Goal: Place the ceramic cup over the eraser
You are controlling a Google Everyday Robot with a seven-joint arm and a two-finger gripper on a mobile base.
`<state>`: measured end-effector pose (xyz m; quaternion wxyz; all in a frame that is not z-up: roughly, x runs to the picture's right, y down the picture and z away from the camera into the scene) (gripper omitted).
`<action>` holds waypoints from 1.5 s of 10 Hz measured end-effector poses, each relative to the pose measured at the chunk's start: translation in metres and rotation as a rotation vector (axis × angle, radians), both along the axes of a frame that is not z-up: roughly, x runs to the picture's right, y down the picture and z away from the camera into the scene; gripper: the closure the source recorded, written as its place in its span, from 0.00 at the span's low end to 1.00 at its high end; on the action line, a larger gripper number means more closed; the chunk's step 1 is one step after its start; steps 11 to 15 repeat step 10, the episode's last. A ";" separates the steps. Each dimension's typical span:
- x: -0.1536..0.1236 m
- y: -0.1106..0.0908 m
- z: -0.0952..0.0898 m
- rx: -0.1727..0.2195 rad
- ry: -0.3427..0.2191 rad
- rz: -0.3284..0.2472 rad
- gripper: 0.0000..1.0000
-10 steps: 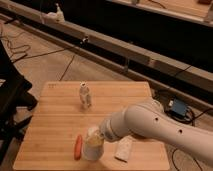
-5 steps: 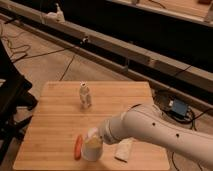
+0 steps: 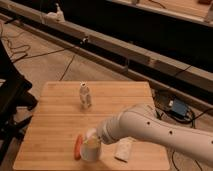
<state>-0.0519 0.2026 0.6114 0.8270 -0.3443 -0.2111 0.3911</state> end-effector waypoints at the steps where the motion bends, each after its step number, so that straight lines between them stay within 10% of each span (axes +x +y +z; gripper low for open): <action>1: -0.003 0.004 0.005 -0.010 -0.006 -0.007 0.48; 3: -0.007 0.009 0.012 -0.026 -0.014 -0.008 0.35; 15: -0.015 0.016 0.029 -0.046 -0.020 0.003 0.34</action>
